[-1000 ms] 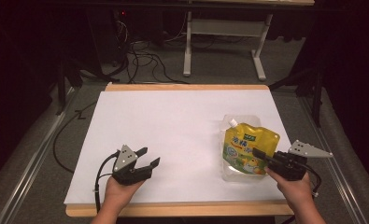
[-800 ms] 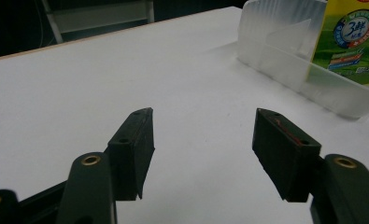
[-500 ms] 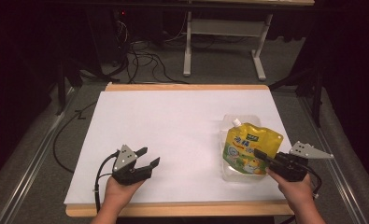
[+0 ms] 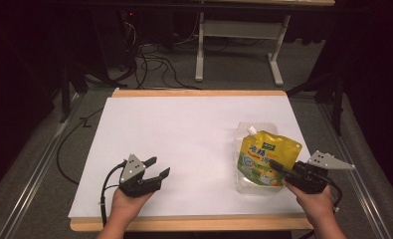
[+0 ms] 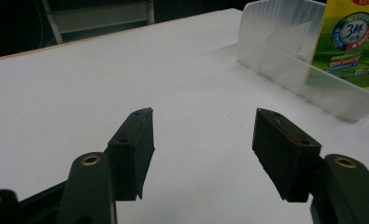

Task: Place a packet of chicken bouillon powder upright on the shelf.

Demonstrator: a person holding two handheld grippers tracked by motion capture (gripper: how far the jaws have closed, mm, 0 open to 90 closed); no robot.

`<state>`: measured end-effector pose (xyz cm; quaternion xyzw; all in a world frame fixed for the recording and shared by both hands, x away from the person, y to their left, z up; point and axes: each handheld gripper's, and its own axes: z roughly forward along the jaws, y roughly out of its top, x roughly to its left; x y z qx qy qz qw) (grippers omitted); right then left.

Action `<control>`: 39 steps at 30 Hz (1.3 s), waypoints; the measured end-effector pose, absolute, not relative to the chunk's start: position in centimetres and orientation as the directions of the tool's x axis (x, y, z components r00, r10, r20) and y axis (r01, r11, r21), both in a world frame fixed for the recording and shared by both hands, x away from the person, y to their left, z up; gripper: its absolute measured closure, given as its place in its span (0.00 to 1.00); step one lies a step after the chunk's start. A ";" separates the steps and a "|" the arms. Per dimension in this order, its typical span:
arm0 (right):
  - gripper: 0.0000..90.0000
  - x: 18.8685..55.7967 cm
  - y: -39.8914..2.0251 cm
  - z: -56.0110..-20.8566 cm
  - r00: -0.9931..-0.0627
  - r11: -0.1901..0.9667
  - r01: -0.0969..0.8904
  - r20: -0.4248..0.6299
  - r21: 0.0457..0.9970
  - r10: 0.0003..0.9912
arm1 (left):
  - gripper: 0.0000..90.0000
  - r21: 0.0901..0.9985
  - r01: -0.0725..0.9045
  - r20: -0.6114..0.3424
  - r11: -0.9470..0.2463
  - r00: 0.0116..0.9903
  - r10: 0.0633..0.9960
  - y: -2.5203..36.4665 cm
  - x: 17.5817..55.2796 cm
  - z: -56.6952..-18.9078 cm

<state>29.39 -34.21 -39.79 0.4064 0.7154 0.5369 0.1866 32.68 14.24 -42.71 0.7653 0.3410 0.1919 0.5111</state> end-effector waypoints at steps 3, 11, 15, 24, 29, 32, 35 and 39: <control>0.76 29.4 -34.2 -39.7 -0.597 0.090 0.379 0.169 0.921 0.784 | 0.44 0.913 0.325 -0.055 -0.246 0.695 0.717 14.2 32.7 -42.7; 0.57 29.1 -34.1 -39.0 -0.573 0.070 0.363 0.163 0.929 0.803 | 0.44 0.911 0.327 -0.054 -0.251 0.697 0.715 14.1 32.7 -42.8; 0.50 28.8 -34.3 -38.2 -0.552 0.051 0.336 0.152 0.941 0.820 | 0.44 0.911 0.328 -0.054 -0.251 0.697 0.715 14.1 32.7 -42.8; 0.48 27.2 -35.2 -35.3 -0.517 0.004 0.261 0.136 0.965 0.845 | 0.44 0.909 0.327 -0.050 -0.258 0.702 0.710 13.9 32.7 -42.8; 0.47 26.4 -35.7 -34.0 -0.505 -0.017 0.226 0.132 0.974 0.853 | 0.44 0.908 0.327 -0.048 -0.263 0.704 0.709 13.8 32.7 -42.8; 0.47 25.7 -35.7 -33.0 -0.500 -0.026 0.199 0.124 0.980 0.857 | 0.44 0.907 0.327 -0.047 -0.265 0.704 0.708 13.8 32.7 -42.9; 0.47 25.1 -35.5 -32.2 -0.505 -0.024 0.172 0.109 0.985 0.856 | 0.44 0.908 0.326 -0.048 -0.264 0.705 0.708 13.8 32.8 -42.9; 0.47 24.5 -34.7 -31.4 -0.538 -0.015 0.146 0.093 0.989 0.838 | 0.44 0.908 0.324 -0.046 -0.265 0.706 0.707 13.8 32.7 -42.9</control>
